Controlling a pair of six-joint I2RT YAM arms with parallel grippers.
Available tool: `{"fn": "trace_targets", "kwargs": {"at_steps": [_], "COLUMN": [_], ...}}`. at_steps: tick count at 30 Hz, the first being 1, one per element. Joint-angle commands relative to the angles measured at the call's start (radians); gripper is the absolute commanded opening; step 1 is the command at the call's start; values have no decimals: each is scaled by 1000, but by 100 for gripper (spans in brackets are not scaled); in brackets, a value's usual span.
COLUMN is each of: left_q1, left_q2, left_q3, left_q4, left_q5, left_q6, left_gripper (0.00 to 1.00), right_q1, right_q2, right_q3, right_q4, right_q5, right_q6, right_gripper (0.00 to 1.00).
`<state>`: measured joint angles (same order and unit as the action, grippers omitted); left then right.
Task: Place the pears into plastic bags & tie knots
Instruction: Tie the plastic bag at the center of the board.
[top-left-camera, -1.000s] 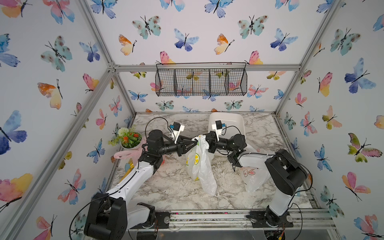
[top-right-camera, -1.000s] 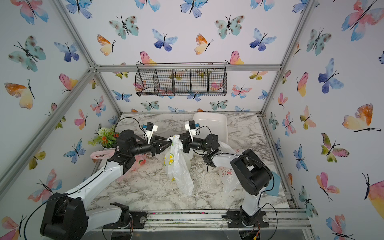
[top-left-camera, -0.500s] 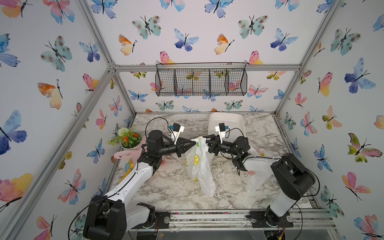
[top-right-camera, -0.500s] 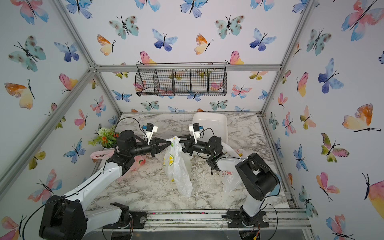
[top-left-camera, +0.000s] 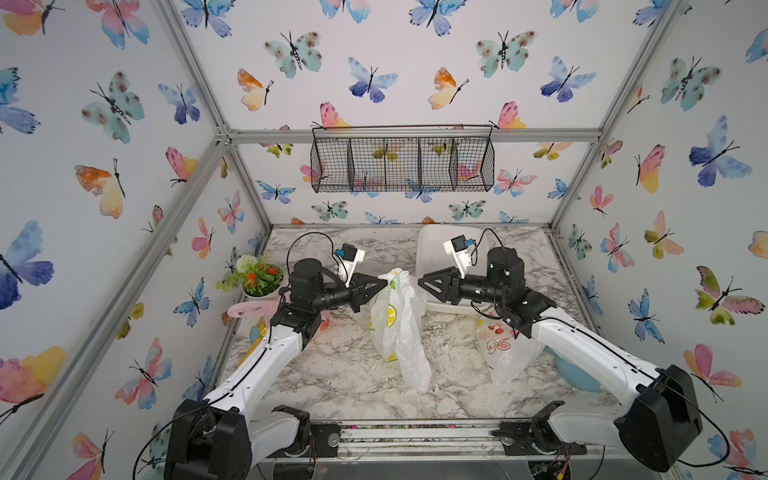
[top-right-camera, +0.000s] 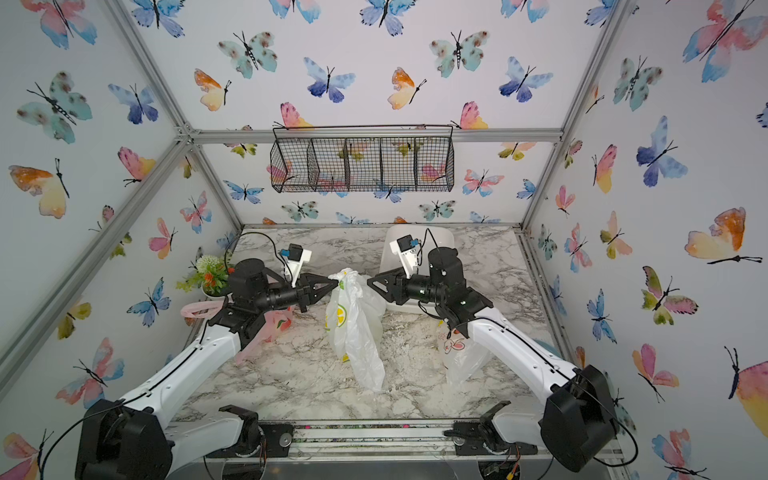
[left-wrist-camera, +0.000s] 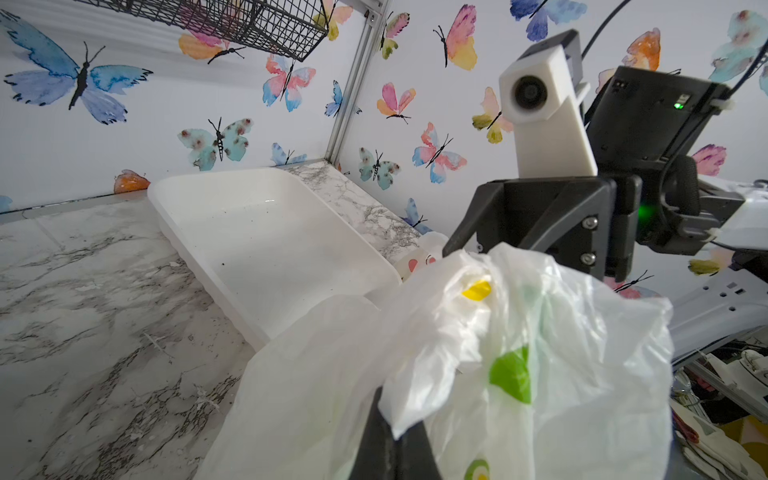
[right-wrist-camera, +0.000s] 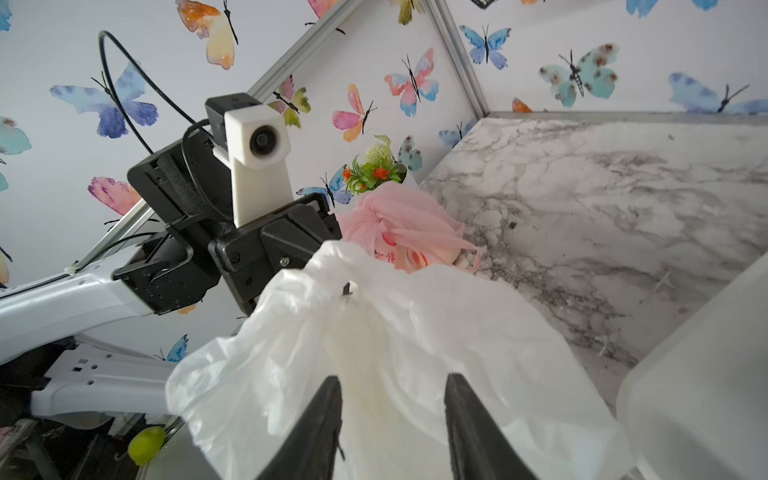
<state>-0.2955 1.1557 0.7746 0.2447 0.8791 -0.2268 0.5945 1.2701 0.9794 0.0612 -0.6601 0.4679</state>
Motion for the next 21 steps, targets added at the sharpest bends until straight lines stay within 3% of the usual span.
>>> {"fn": "trace_targets", "kwargs": {"at_steps": [1, 21], "left_q1": [4, 1], "left_q2": [6, -13], "left_q3": [24, -8], "left_q4": [-18, 3], "left_q5": [-5, 2], "left_q6": [18, -2], "left_gripper": [0, 0], "right_q1": [8, 138], "right_q2": [-16, 121], "right_q3": [62, 181], "right_q4": [-173, -111], "right_q5": [-33, -16], "right_q6": [-4, 62], "right_gripper": [48, 48]}}
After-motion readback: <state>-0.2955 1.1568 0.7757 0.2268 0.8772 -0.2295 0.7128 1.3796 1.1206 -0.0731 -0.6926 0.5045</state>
